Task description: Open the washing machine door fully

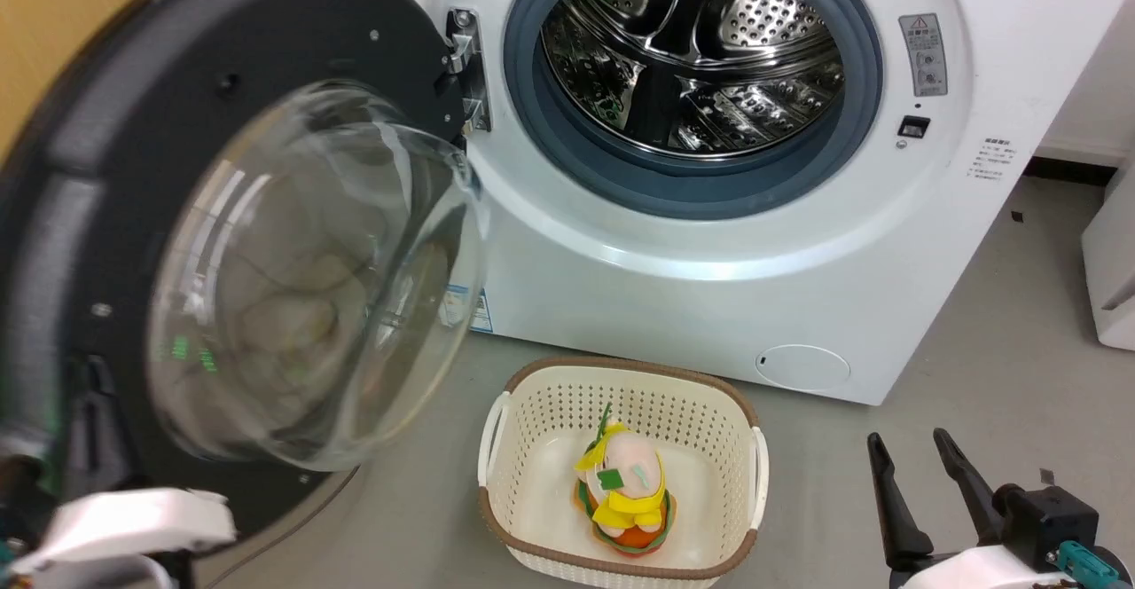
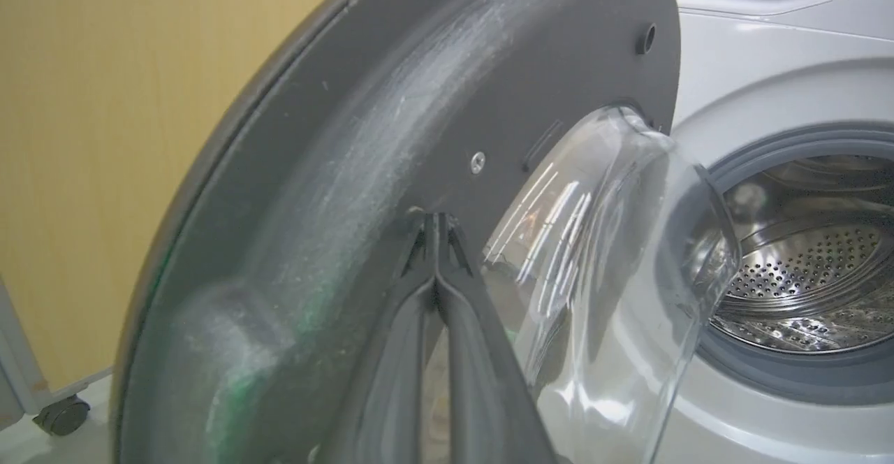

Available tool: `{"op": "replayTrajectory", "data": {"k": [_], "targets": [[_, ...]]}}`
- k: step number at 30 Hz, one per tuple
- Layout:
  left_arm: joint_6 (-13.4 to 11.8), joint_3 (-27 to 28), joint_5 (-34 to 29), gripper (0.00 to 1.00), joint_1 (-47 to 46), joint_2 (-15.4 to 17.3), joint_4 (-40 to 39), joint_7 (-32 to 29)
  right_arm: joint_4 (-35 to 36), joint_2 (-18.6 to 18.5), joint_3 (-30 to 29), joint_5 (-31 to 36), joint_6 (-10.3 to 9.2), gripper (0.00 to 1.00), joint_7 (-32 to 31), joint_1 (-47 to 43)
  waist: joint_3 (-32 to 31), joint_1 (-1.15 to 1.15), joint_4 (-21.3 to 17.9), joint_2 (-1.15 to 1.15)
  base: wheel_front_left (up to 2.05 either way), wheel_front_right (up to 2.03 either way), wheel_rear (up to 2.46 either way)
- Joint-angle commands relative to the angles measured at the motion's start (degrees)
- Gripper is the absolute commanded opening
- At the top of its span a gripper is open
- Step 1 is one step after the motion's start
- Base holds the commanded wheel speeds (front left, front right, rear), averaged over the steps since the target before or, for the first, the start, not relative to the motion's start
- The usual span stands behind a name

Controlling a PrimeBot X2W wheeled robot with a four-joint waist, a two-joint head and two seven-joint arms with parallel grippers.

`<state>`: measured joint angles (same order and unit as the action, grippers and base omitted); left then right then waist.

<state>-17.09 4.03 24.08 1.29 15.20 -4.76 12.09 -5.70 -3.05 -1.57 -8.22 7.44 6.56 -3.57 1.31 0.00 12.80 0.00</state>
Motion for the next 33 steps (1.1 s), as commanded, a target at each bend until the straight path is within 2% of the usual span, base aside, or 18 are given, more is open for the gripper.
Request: {"op": "replayTrajectory", "data": {"k": [1, 9, 13, 21, 23, 24, 25, 29, 33], "targets": [[0.5, 1.8, 0.9, 0.0, -1.8, 1.0, 2.3, 0.9, 0.3, 0.2, 0.0, 0.0, 0.05, 1.0, -0.2, 0.2, 0.2, 0.0, -0.1, 0.0, 0.0, 0.0, 0.0], [3.5, 6.7, 2.3, 0.0, -5.4, 2.6, 11.6, 2.7, 0.4, 0.2, 0.0, 0.3, 0.05, 1.0, -0.4, 0.6, 0.2, 0.0, -1.2, 0.0, 0.0, 0.0, 0.0], [3.8, 6.6, 1.5, 0.0, -3.8, 1.0, 12.3, 2.8, 0.2, 0.2, 0.0, 0.3, 0.05, 1.0, -0.2, 0.2, -0.5, 0.0, -1.7, 0.0, 0.0, 0.0, 0.0], [2.1, 3.3, -0.9, 0.0, 5.7, -3.2, 7.0, 2.2, 1.1, 0.2, 0.0, 1.5, 0.05, 1.0, -0.5, -0.6, -2.7, 0.0, -3.0, 0.0, 0.0, 0.0, 0.0], [1.4, 2.0, -1.9, 0.49, 7.7, -4.0, 5.2, 1.6, 1.5, 0.2, -0.1, 1.7, 0.05, 1.0, -0.8, -0.8, -3.4, 0.0, -3.2, 0.0, 0.0, 0.0, 0.0], [1.2, 1.2, -2.4, 0.86, 8.5, -4.3, 4.5, 1.3, 1.8, 0.2, -0.2, 1.9, 0.05, 1.0, -0.9, -0.9, -3.7, 0.0, -3.2, 0.0, 0.0, 0.0, 0.0], [1.1, 0.4, -3.0, 1.0, 9.2, -4.5, 3.8, 1.1, 2.1, 0.2, -0.3, 2.1, 0.05, 1.0, -1.0, -1.0, -4.0, 0.0, -3.3, 0.0, 0.0, 0.0, 0.0], [1.2, -2.0, -4.6, 1.0, 11.8, -4.7, 2.9, 0.5, 3.4, 0.2, 0.3, 1.5, 0.05, 1.0, -1.1, -1.0, -4.9, 0.0, -4.6, 0.0, 0.0, 0.0, 0.0], [2.7, -4.8, -5.4, 1.0, 12.9, -4.9, 3.0, 0.3, 4.9, 0.2, 0.4, 1.8, 0.05, 1.0, -1.4, -1.3, -5.2, 0.0, -6.2, 0.0, 0.0, 0.0, 0.0]]}}
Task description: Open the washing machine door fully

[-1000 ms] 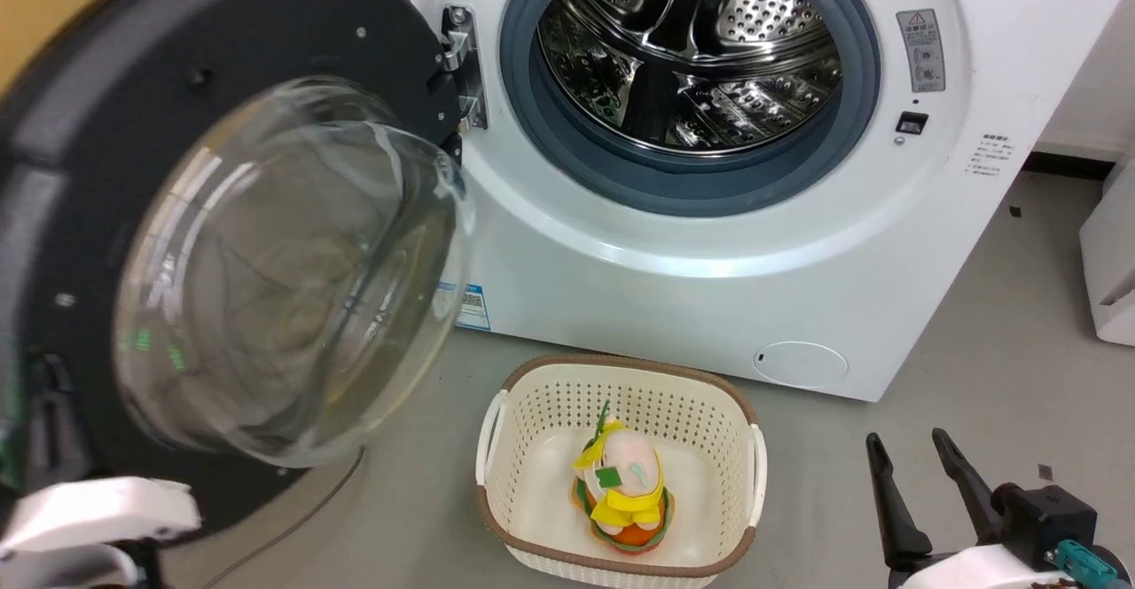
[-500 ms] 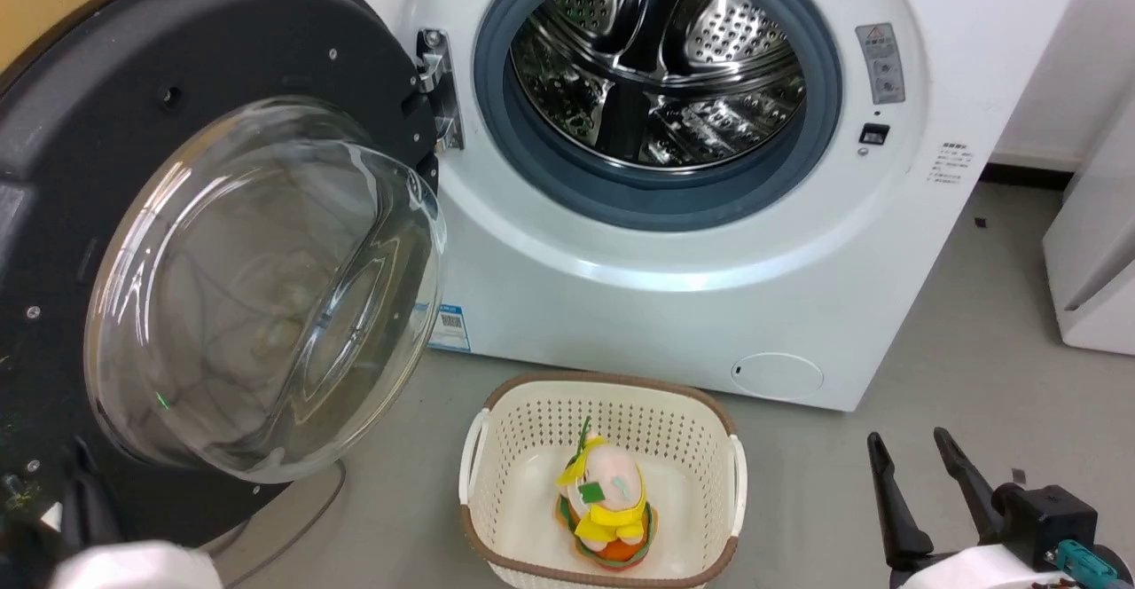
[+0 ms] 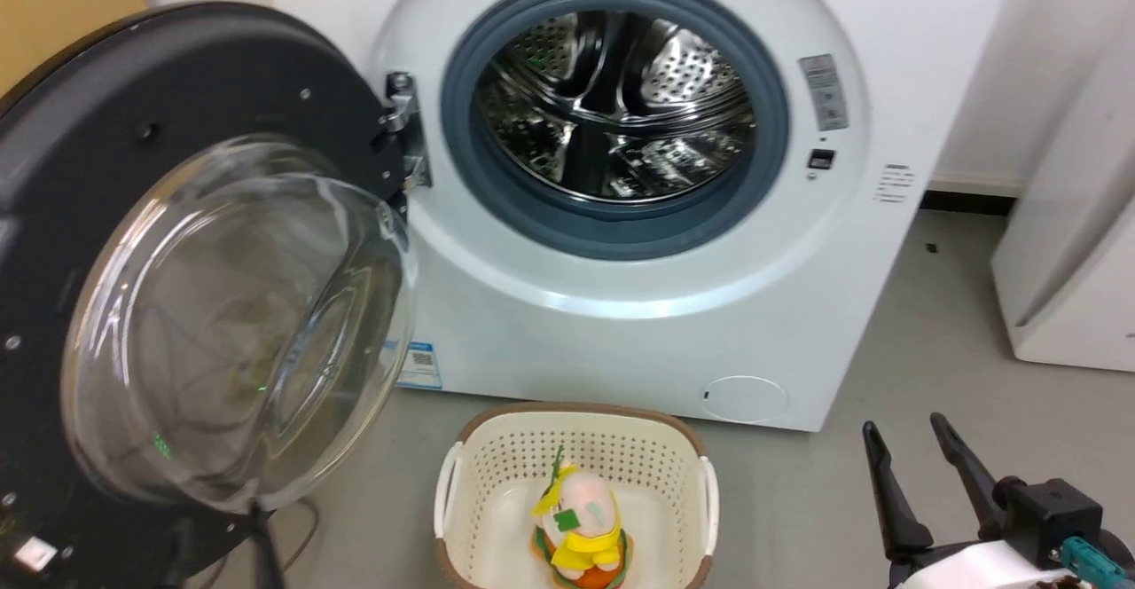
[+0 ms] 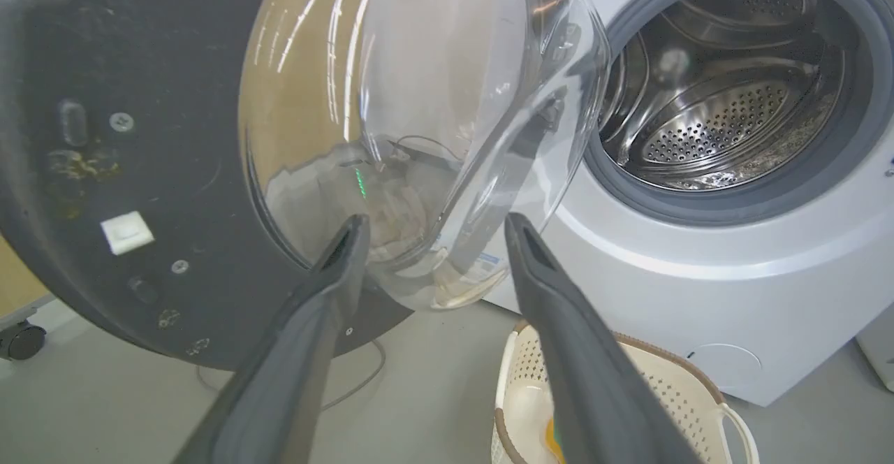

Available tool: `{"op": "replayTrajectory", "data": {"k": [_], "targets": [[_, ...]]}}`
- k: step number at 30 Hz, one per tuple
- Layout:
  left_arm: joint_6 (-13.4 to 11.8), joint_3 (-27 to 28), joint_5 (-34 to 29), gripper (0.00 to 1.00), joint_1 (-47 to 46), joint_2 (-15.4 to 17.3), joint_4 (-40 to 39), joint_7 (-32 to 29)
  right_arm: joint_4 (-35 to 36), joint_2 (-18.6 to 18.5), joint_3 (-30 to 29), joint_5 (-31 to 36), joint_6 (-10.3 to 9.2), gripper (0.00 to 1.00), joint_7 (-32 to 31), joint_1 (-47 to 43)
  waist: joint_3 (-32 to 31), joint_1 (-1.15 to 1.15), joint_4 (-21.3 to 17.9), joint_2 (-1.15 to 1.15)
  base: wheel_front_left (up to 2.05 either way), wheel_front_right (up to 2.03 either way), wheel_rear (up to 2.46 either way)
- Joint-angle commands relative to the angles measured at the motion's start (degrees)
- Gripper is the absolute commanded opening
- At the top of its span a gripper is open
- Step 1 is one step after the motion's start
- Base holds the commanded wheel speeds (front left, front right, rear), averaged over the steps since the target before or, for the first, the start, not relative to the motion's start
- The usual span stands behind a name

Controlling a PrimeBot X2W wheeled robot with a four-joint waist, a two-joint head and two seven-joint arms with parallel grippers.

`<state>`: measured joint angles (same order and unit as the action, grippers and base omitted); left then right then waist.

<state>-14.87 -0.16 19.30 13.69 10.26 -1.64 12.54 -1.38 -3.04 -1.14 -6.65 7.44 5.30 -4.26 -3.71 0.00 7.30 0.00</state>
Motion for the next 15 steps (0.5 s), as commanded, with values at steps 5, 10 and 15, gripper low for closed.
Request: {"op": "replayTrajectory", "data": {"k": [5, 10, 15], "targets": [[2.1, -3.8, -1.9, 1.0, -0.7, 0.1, 0.9, -0.2, 2.0, 0.2, 0.5, 1.1, 0.05, 1.0, -1.2, -1.2, -0.3, 0.0, -2.5, 0.0, 0.0, 0.0, 0.0], [3.7, -7.0, -3.5, 1.0, -3.0, 0.5, 3.1, -0.5, 4.0, 0.2, 1.1, 3.2, 0.05, 1.0, -3.0, -1.7, -0.2, 0.0, -5.3, 0.0, 0.0, 0.0, 0.0], [4.6, -9.4, -4.9, 1.0, -5.2, 0.5, 4.7, -0.4, 5.2, 0.2, 1.5, 3.8, 0.05, 1.0, -3.8, -2.3, 0.2, 0.0, -7.9, 0.0, 0.0, 0.0, 0.0]]}}
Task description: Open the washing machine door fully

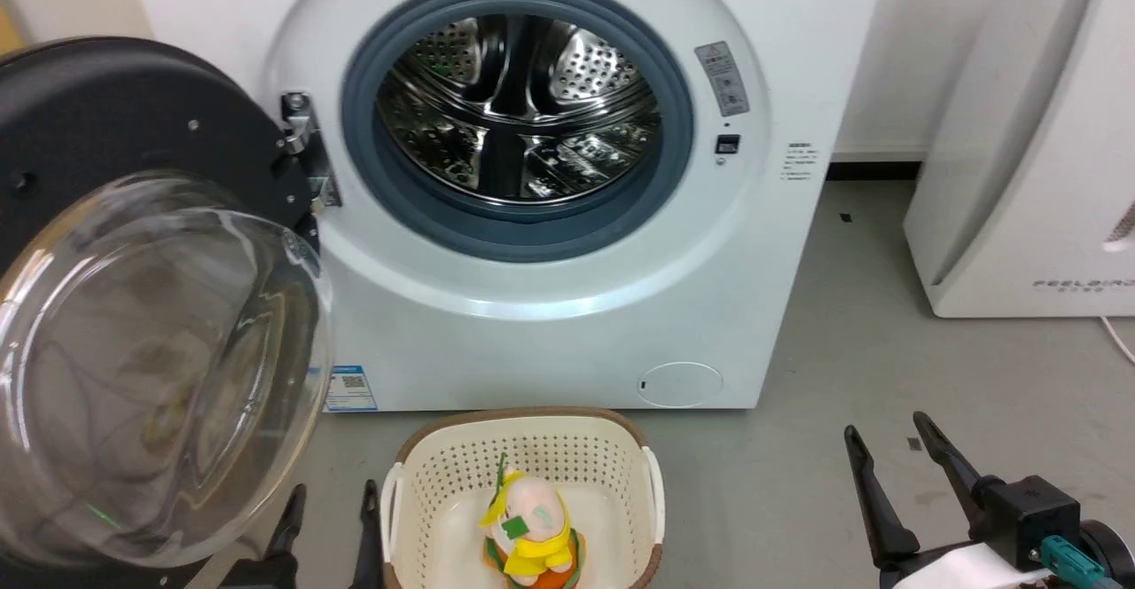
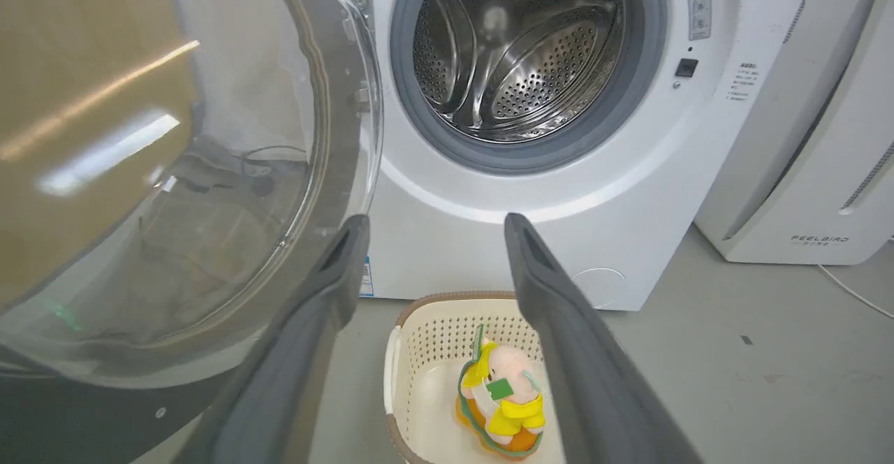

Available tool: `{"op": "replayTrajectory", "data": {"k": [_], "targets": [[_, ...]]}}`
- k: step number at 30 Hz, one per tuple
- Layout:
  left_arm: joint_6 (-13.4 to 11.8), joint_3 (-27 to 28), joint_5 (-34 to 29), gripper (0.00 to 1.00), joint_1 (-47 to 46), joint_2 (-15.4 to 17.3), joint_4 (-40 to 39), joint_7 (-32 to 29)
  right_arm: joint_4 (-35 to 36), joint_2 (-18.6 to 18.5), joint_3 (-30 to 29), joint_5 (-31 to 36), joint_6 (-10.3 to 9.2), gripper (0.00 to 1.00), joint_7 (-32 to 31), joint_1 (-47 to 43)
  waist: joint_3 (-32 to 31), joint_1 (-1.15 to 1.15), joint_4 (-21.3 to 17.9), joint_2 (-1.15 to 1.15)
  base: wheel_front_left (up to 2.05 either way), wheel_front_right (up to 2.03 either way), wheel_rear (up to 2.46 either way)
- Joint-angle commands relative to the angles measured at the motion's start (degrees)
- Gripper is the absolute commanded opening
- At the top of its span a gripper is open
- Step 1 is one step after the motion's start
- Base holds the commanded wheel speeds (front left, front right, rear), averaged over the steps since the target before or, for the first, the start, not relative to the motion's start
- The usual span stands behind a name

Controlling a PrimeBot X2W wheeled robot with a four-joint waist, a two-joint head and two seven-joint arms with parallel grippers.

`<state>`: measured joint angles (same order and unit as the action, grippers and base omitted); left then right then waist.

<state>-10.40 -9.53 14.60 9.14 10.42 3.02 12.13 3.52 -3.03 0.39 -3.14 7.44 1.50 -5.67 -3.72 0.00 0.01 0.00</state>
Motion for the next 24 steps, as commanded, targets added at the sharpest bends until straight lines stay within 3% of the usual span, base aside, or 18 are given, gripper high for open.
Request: {"op": "replayTrajectory", "data": {"k": [1, 18, 19, 24], "targets": [[0.3, -0.3, -0.5, 1.0, -1.1, 0.3, 0.3, 0.0, 0.4, 0.1, -0.1, 0.2, 0.05, 1.0, -0.2, -1.0, 0.2, 0.0, -0.9, 0.0, 0.0, 0.0, 0.0], [0.7, -1.5, -1.3, 1.0, -3.9, 1.9, 0.9, -0.1, -0.8, 0.1, 0.4, -2.1, 0.05, 1.0, 1.1, -1.0, 0.8, 0.0, -3.8, 0.0, 0.0, 0.0, 0.0], [0.5, -1.5, -1.3, 0.0, -3.3, 1.6, 1.0, 0.0, -0.7, 0.0, 0.3, -1.9, 0.0, 0.0, 0.9, -1.0, 0.8, 0.0, -3.8, 0.0, 0.0, 0.0, 0.0], [0.7, -1.3, -1.5, 0.0, -3.4, 1.4, 0.9, -0.2, -0.8, 0.0, 0.3, -1.9, 0.0, 0.0, 0.7, -0.9, 0.9, 0.0, -3.8, 0.0, 0.0, 0.0, 0.0]]}}
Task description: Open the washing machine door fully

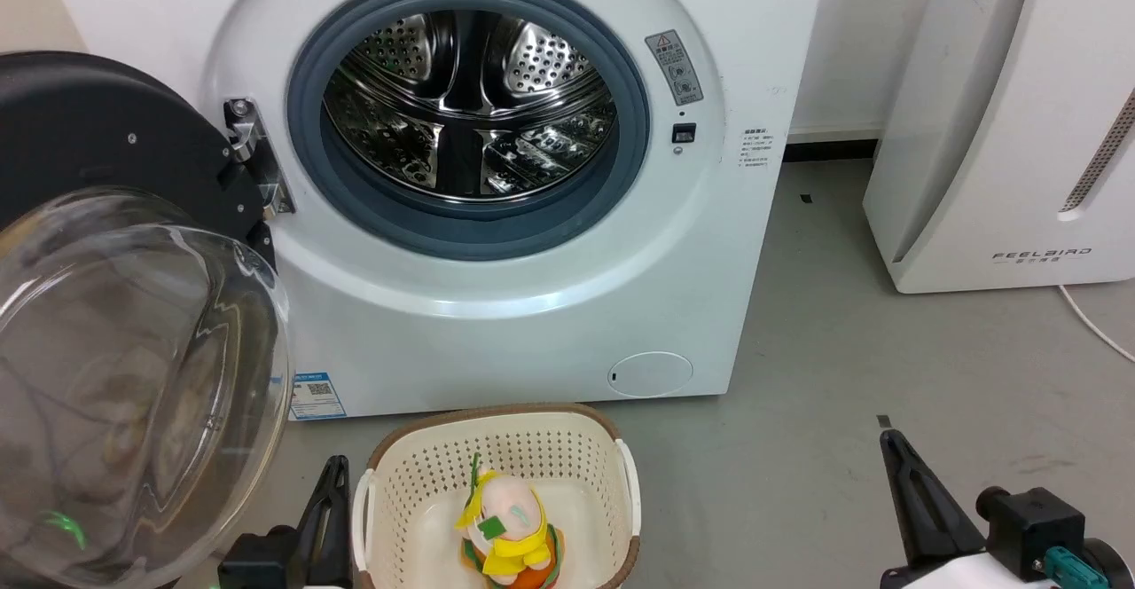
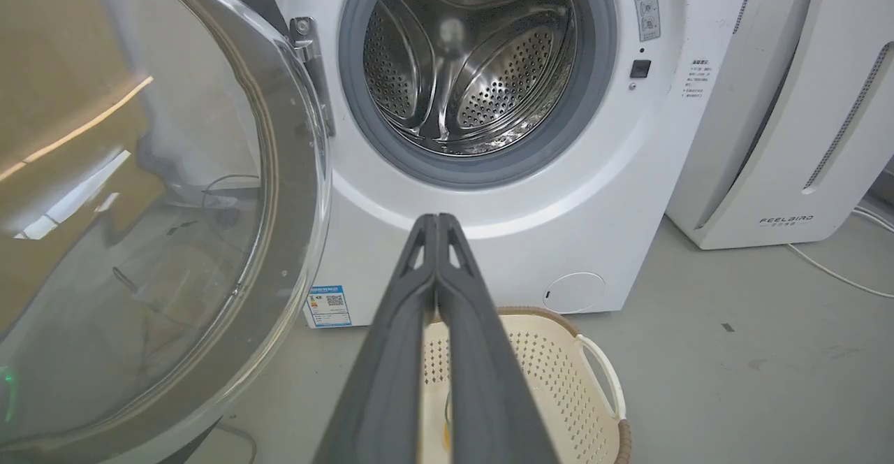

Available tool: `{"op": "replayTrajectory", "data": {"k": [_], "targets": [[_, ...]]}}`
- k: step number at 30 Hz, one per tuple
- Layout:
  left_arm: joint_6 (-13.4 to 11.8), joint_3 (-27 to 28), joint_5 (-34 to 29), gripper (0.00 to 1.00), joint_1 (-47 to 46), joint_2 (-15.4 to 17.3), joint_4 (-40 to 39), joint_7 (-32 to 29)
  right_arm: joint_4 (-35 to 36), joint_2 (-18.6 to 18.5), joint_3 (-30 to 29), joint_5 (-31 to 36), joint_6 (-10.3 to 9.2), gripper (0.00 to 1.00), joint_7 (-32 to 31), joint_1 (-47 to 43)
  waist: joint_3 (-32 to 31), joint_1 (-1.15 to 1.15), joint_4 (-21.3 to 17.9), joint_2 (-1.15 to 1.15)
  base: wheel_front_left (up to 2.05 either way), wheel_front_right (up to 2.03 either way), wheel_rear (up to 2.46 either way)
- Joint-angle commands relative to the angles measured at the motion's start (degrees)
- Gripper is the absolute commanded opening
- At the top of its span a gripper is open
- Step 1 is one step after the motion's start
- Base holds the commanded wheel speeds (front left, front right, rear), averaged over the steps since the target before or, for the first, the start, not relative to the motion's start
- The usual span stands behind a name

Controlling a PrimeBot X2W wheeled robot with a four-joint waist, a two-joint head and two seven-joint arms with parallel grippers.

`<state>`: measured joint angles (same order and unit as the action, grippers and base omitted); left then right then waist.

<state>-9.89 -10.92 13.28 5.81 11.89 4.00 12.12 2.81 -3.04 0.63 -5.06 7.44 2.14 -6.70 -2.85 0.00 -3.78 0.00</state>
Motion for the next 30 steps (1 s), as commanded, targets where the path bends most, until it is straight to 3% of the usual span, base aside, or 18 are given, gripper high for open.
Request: {"op": "replayTrajectory", "data": {"k": [1, 30], "targets": [[0.2, 0.2, -0.3, 0.0, -0.1, -0.1, -0.1, -0.3, -0.1, 0.0, 0.0, 0.1, 0.0, 0.0, 0.1, 0.2, 0.0, 0.0, 0.1, 0.0, 0.0, 0.0, 0.0], [2.5, 2.8, -3.4, 0.0, -1.5, -2.2, -1.0, -3.1, -0.7, 0.0, -0.1, 1.3, 0.01, 0.0, -0.4, 1.7, 0.7, 0.0, 0.9, 0.0, 0.0, 0.0, 0.0]]}}
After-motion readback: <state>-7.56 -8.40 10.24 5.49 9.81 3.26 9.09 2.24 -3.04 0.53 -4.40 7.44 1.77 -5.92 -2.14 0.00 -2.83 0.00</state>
